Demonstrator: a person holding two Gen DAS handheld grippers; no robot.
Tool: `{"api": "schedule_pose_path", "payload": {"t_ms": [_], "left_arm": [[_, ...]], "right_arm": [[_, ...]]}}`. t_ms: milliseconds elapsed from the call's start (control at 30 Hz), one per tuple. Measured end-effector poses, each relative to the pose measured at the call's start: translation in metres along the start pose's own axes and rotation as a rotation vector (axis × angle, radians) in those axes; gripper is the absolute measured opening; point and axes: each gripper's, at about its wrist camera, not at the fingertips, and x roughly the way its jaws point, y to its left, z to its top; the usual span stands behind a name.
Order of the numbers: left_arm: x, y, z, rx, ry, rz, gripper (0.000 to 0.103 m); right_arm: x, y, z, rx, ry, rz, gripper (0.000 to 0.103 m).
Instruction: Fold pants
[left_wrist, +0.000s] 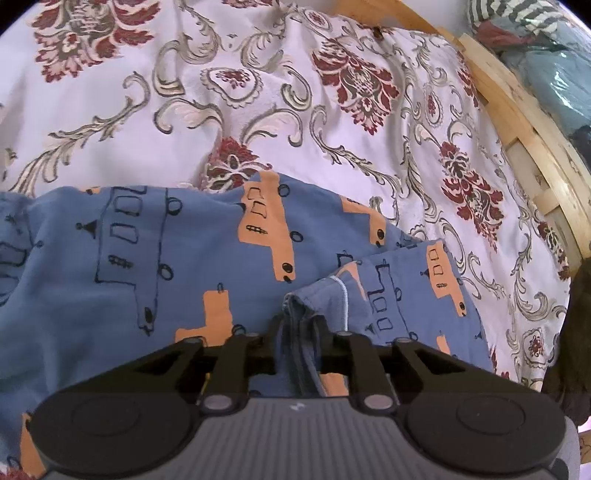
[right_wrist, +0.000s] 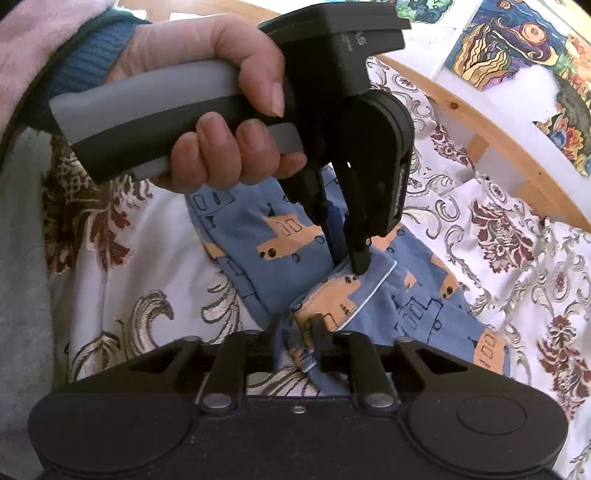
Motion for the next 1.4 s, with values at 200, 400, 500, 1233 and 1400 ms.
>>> {"api": "schedule_pose_path", "payload": {"t_ms": [200,400,500,1233,1400], "left_arm": [[-0.035,-0.009,-0.015,0.029,-0.120,0.085,0.070],[-0.033,-0.052,-0.040,0.151,-0.231,-0.001,0.102],[-0.014,-0.069,-0.049,0.222,-0.221,0.078,0.102],[-0.106,0.020,-0.101,-0.316,-0.196,0.440,0.103],[-0.141,0.055,-0.096,-0.525,-0.372,0.433,0.103]], "right_arm": [[-0.037,-0.026,-0.013,0.090,-0.088,-0.031,0.079],[-0.039,-0.093,-0.040,0.298,-0.042,-0.231,0.092],[-0.032,-0.115,-0.053,0.367,0.017,-0.374,0.092],[-0.037,-0.110,-0.056,0.258,-0.079,-0.614,0.102],[-0.023,-0.082,-0.025,0.167,-0.122,-0.387,0.102]]}}
